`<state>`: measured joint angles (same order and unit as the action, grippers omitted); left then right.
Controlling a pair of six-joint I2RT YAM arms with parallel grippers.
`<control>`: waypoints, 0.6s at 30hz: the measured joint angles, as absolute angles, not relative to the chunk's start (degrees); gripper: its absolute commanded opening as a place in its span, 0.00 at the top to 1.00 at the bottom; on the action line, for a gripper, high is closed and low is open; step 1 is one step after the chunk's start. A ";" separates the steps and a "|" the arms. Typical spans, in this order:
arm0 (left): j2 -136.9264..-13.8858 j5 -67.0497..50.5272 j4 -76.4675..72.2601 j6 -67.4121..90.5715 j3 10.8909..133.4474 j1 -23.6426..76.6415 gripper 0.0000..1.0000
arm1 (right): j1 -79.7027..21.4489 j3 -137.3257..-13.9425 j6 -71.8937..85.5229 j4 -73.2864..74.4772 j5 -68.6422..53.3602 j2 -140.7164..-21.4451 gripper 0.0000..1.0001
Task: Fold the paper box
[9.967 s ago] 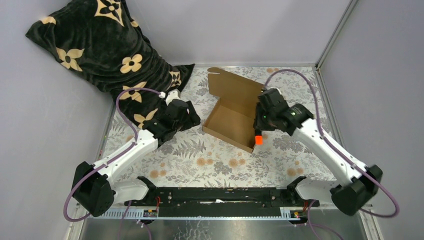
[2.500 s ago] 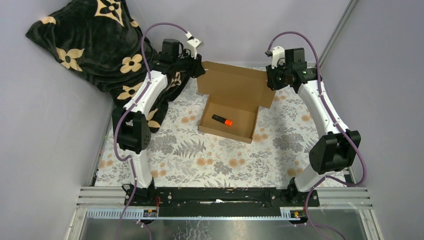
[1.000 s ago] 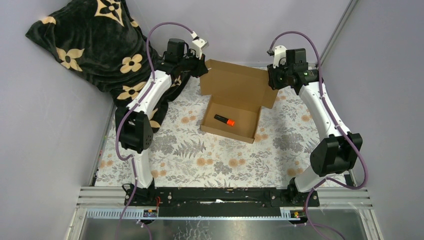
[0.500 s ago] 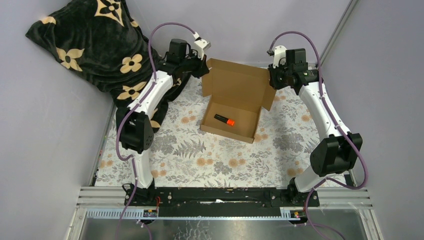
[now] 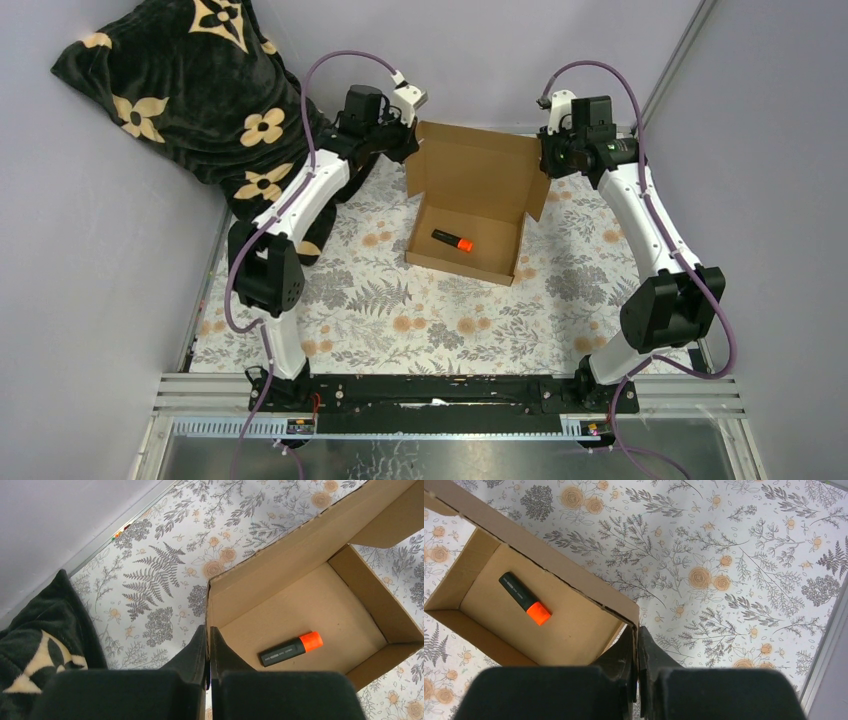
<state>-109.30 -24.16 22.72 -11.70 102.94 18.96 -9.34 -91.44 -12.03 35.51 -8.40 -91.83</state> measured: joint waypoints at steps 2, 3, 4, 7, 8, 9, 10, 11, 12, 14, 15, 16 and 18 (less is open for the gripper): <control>-107.83 -23.31 22.70 -11.35 101.21 19.27 0.97 | -9.67 -91.44 -11.51 35.51 -7.86 -91.83 0.97; -107.13 -22.92 22.70 -11.16 100.47 19.40 0.97 | -9.91 -91.44 -11.18 35.51 -7.40 -91.85 0.97; -106.54 -22.52 22.76 -11.00 99.85 19.51 0.97 | -10.31 -91.44 -10.83 35.51 -6.79 -91.85 0.98; -104.88 -20.12 22.87 -10.37 98.10 20.16 0.97 | -11.79 -91.46 -10.00 35.57 -4.45 -91.83 0.98; -104.49 -19.22 22.92 -10.11 97.71 20.40 0.97 | -12.36 -91.46 -9.63 35.66 -3.46 -91.83 0.98; -104.16 -18.15 22.83 -9.87 97.25 20.73 0.97 | -12.93 -91.50 -9.30 35.70 -2.39 -91.83 0.99; -103.74 -17.06 22.74 -9.67 96.82 21.12 0.97 | -13.45 -91.59 -8.93 35.75 -1.37 -91.83 0.99; -103.26 -15.77 22.68 -9.43 96.18 21.58 0.98 | -13.98 -91.66 -8.47 35.77 -0.19 -91.83 0.99; -102.78 -14.74 22.63 -9.19 95.66 21.98 0.98 | -14.37 -91.66 -7.92 35.77 0.84 -91.83 0.99; -101.62 -12.32 22.50 -8.60 94.32 22.92 0.98 | -15.05 -91.66 -6.85 35.77 2.63 -91.77 0.99; -101.01 -11.16 22.48 -8.29 93.67 23.35 0.98 | -15.31 -91.64 -6.28 35.79 3.33 -91.72 0.99; -100.47 -10.17 22.46 -7.90 93.01 23.83 0.98 | -15.57 -91.64 -5.82 35.77 4.05 -91.64 0.99; -99.57 -8.47 22.39 -7.01 92.07 24.58 0.98 | -16.23 -91.37 -4.64 35.70 5.65 -91.09 1.00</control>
